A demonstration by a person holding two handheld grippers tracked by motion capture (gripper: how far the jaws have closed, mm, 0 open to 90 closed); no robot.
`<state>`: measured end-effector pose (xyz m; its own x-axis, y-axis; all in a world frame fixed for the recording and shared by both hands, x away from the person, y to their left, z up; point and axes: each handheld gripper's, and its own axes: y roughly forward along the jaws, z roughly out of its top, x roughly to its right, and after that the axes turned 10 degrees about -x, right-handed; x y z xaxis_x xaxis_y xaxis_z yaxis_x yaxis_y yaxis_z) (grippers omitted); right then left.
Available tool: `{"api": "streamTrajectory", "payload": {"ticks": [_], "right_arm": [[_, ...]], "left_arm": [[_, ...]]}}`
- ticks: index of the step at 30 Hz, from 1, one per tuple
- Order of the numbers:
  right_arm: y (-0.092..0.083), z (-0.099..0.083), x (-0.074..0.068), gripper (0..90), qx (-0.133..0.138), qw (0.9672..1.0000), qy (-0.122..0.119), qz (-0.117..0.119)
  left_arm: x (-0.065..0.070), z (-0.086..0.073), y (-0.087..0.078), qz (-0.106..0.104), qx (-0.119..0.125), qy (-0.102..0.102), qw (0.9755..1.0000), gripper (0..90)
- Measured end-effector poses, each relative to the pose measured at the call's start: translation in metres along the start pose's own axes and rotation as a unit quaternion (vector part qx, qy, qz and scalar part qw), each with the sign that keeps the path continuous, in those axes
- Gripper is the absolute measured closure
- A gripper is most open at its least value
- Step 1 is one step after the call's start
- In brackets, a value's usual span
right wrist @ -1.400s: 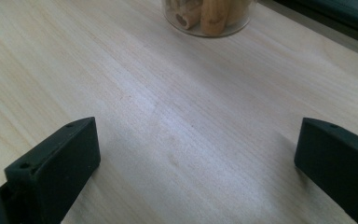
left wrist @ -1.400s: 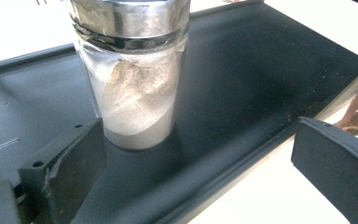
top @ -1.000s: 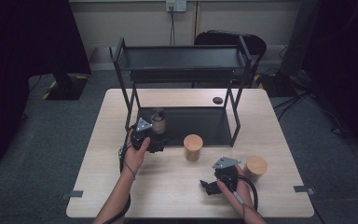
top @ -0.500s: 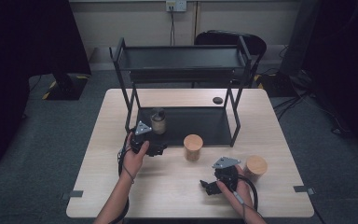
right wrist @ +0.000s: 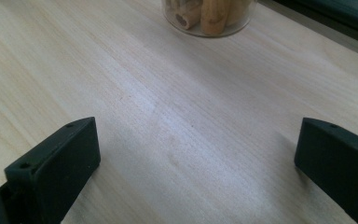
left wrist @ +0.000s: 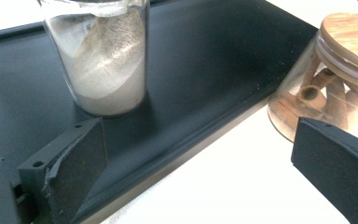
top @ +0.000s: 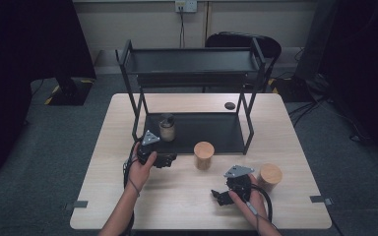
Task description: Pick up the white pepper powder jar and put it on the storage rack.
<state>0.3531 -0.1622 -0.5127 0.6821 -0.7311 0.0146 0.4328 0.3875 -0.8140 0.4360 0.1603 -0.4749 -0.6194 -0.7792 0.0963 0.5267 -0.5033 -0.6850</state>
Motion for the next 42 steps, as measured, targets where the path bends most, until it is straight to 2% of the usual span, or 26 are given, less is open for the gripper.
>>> {"api": "streamTrajectory", "payload": {"ticks": [30, 42], "right_arm": [[0.0, 0.0, 0.0, 0.0, 0.0, 1.0, 0.0, 0.0], [0.0, 0.0, 0.0, 0.0, 0.0, 1.0, 0.0, 0.0]], "left_arm": [[0.003, -0.016, -0.012, -0.007, 0.001, 0.0, 1.0, 3.1], [0.0, -0.025, -0.017, -0.003, 0.0, -0.004, 1.0, 3.1]]}}
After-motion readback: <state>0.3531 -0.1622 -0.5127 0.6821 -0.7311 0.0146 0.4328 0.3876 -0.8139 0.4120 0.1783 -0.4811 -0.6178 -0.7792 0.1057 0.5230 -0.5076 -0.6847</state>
